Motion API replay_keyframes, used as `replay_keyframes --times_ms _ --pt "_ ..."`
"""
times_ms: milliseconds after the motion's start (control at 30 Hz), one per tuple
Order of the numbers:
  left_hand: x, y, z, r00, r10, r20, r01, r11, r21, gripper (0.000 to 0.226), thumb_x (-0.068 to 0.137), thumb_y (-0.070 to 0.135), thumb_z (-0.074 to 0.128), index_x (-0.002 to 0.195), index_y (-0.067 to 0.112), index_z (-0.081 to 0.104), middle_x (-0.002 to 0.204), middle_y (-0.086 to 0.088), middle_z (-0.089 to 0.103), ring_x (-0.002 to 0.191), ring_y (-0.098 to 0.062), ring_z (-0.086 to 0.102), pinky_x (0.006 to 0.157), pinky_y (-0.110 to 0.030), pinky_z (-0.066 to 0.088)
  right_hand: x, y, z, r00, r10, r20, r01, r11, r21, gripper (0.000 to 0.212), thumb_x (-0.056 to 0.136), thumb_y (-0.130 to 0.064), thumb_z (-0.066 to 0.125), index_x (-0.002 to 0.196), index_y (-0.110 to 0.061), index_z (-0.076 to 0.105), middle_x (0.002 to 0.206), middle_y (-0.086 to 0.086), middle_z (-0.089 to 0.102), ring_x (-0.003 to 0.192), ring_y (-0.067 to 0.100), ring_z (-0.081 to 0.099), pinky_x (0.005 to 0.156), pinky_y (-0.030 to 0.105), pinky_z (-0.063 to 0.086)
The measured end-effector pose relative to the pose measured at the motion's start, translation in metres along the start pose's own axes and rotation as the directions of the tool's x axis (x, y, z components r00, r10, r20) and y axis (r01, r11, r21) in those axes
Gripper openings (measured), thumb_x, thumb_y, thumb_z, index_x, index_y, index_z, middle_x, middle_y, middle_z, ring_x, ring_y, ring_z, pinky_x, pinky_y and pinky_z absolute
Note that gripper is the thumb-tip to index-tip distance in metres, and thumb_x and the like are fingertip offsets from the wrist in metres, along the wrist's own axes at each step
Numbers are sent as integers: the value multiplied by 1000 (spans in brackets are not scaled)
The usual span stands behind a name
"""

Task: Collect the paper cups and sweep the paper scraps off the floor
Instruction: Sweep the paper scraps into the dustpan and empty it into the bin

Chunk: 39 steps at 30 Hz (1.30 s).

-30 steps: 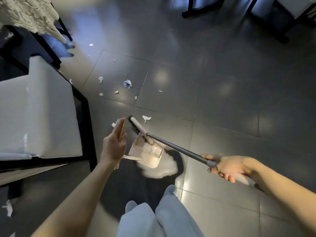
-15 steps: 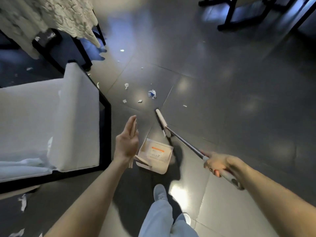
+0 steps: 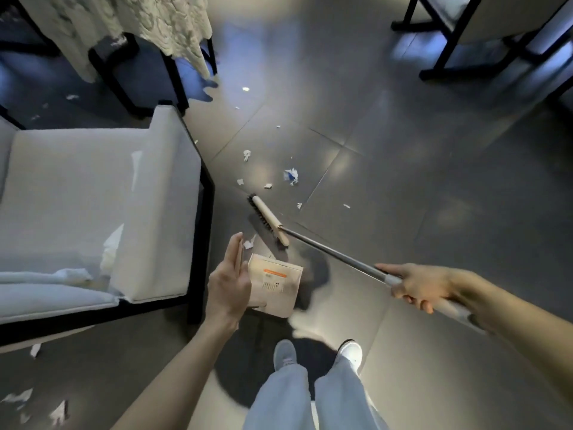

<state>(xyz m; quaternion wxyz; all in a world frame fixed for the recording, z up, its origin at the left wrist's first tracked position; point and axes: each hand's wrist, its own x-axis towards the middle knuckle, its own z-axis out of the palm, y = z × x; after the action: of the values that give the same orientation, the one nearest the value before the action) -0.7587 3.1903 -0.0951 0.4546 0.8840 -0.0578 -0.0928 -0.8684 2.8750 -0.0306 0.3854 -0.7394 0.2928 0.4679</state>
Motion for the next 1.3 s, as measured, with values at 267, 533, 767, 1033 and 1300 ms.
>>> replay_keyframes --times_ms 267,533,767,1033,1300 --pt "12 -31 -41 978 -116 -171 124 992 38 58 94 8 53 144 34 38 136 2 55 116 -25 57 92 -21 38 83 -104 24 993 -112 -37 99 962 -256 66 92 -1 40 152 -18 19 60 10 50 40 17 45 35 22 38" --pt "59 -26 -50 989 -108 -99 110 994 20 58 91 10 56 141 37 42 125 -6 63 110 -30 59 93 -28 42 85 -88 53 973 28 230 -19 999 -43 61 93 -3 39 145 -36 31 60 2 36 37 9 33 37 16 32" --pt "62 -11 -40 998 -65 16 65 998 23 57 91 7 56 139 34 45 126 -2 61 113 -23 58 94 -19 38 31 -21 -3 980 31 197 -60 988 145 64 92 -7 47 141 -45 32 51 -3 35 40 10 29 36 18 29" --pt "85 45 38 995 16 97 -8 997 -75 58 92 5 55 142 32 42 135 7 53 123 -5 49 102 -13 35 26 32 -73 997 5 -82 8 986 164 68 92 -5 48 150 -33 25 58 4 40 34 11 36 34 20 33" --pt "131 112 147 996 -6 92 23 984 -179 60 90 -2 54 140 29 46 127 21 50 115 21 42 104 -8 29 76 78 -198 974 36 -224 -27 999 45 64 92 -3 42 151 -21 23 62 7 50 30 11 44 35 20 38"
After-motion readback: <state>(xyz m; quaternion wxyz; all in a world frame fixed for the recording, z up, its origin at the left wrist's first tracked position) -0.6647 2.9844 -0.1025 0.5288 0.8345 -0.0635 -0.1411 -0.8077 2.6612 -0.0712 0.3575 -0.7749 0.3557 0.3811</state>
